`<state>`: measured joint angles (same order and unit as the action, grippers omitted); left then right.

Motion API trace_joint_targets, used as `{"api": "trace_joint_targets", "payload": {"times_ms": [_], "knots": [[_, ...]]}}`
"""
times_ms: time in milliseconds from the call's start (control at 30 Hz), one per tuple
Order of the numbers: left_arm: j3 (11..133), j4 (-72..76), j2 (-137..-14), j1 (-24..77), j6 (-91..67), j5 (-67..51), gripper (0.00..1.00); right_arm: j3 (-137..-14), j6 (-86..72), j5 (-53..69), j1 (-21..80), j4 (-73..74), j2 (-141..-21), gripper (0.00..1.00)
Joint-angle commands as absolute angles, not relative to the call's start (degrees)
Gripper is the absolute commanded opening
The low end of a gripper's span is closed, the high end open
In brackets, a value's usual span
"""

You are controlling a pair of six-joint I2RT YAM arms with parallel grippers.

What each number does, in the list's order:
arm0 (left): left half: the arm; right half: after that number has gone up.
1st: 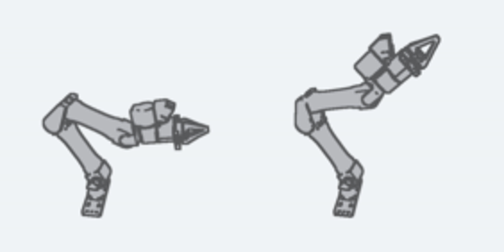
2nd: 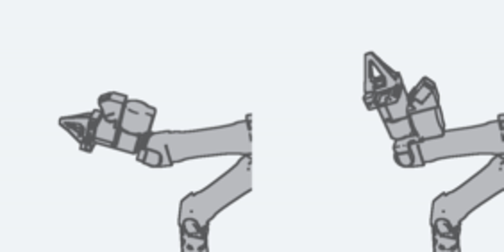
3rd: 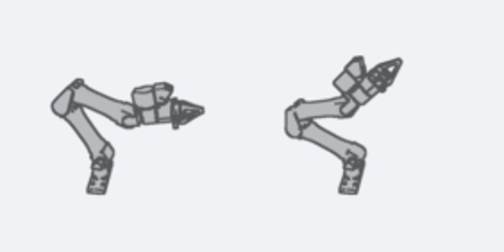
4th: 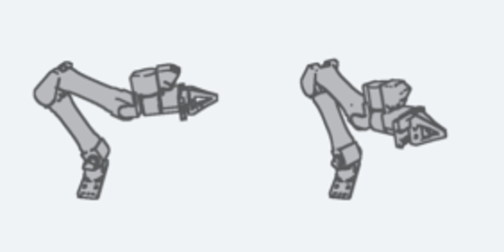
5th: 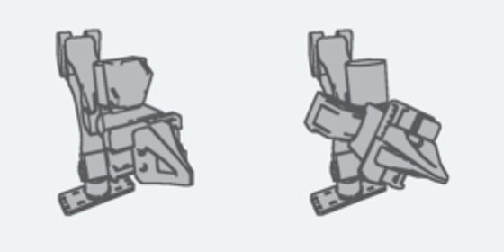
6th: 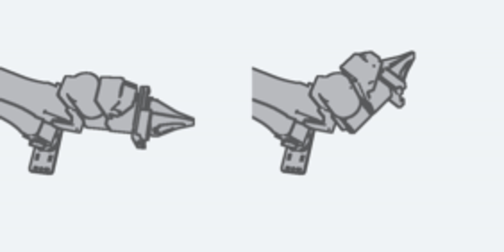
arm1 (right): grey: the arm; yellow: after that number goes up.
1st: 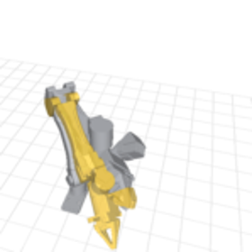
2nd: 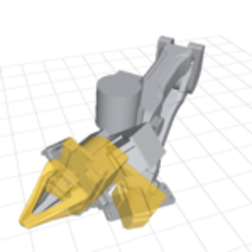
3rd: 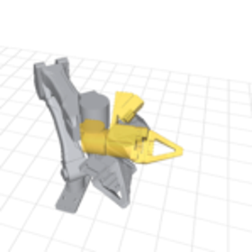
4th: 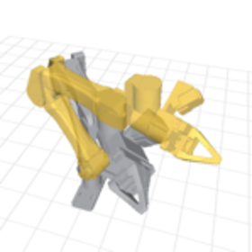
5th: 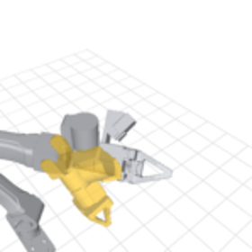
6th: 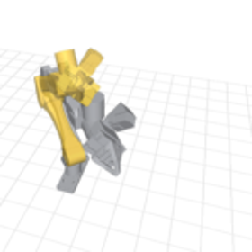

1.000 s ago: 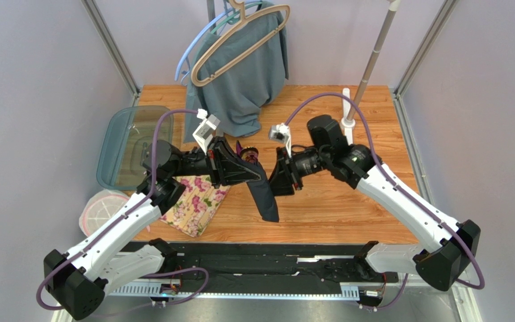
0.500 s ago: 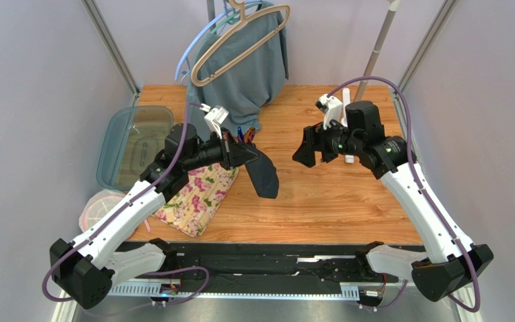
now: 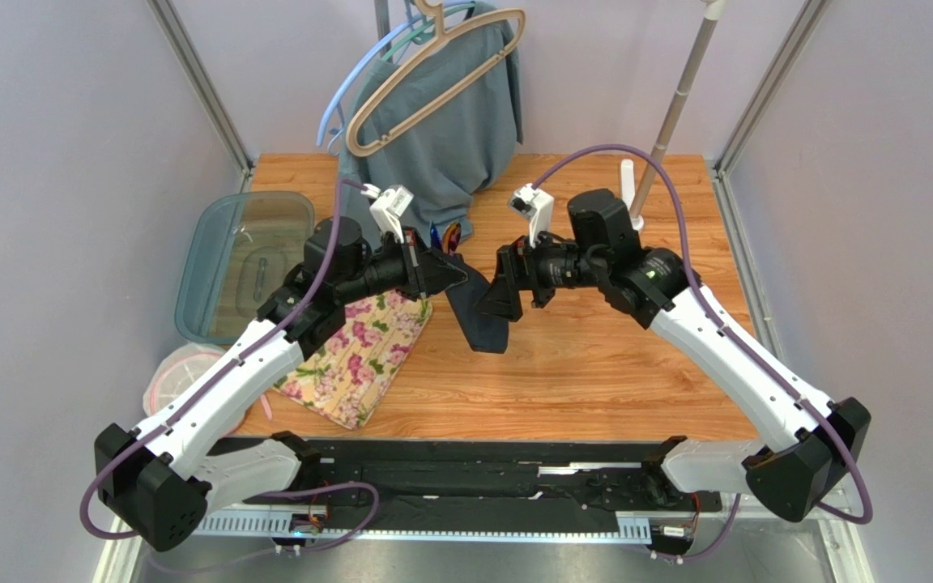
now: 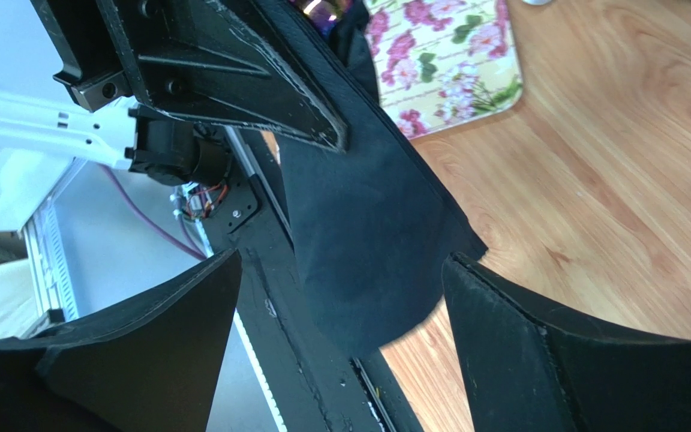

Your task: Place the utensils on the paper napkin and roll it up

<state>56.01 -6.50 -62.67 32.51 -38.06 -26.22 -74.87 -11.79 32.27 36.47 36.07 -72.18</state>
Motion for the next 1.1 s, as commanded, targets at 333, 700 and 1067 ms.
{"api": "trace_joint_targets", "payload": {"times_ms": [333,700,1067], "knots": [[53.79,10.54,-60.03,31.29,-47.37,-36.03,0.0,-73.65,-12.04,43.32,39.46,27.6,-74.97,0.76],[52.73,20.56,-60.03,30.06,-52.12,-41.22,0.0,-72.42,-16.43,55.53,39.46,23.91,-74.88,0.63],[53.52,24.52,-59.85,28.66,-53.88,-42.71,0.0,-70.14,-24.52,61.87,39.02,17.58,-74.0,0.33]]}}
